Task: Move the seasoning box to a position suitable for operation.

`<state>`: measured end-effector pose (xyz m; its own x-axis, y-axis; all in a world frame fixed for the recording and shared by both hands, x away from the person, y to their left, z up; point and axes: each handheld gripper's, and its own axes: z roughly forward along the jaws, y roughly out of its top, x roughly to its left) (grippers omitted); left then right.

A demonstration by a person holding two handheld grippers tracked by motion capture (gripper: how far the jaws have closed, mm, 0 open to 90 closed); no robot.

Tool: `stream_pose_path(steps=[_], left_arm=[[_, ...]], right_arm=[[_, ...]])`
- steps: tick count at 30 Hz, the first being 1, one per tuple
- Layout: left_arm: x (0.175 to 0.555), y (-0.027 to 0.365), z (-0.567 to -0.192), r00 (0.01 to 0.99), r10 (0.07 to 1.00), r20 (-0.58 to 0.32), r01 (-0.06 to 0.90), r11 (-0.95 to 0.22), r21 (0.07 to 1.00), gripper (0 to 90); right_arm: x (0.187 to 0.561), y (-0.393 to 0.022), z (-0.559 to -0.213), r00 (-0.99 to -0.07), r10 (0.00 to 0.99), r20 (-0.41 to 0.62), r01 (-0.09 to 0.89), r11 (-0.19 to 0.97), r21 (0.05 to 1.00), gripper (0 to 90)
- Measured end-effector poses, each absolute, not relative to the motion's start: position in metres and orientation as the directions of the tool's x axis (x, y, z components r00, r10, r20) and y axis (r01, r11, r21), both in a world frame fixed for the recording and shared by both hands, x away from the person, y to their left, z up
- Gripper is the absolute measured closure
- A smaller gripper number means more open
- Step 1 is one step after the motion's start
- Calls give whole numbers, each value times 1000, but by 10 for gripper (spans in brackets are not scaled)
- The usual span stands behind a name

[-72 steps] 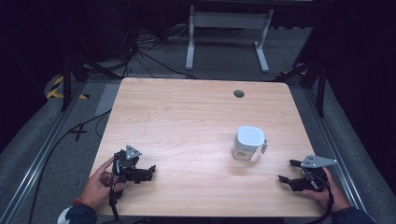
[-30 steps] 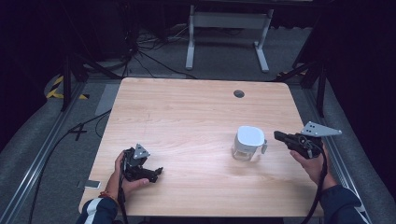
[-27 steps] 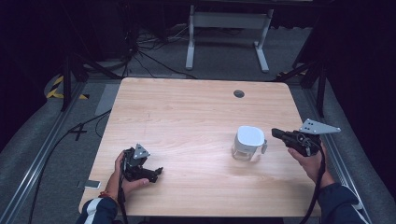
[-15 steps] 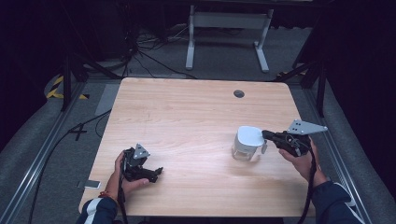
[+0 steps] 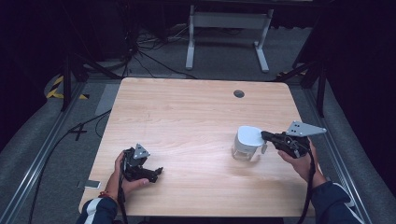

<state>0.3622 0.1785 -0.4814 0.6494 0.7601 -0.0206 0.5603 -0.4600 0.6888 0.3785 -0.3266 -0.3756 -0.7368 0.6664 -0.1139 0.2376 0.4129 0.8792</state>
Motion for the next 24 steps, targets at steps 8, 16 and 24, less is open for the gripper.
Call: stream_pose_path(steps=[8,16,24], left_arm=[[362,179,-481,650,760,-20,560,-461,689,3],[361,181,-477,655,753,-62,554,-423,717,225],[371,159,-451,714,697,-67,475,-411,778,412]], right_arm=[[378,-329,-376,-728,676,-114,242,410,879,899],[377,-329,-376,-725,677,-127,238,419,876,899],[376,-332,-376,-723,680,-124,245,420,874,899]])
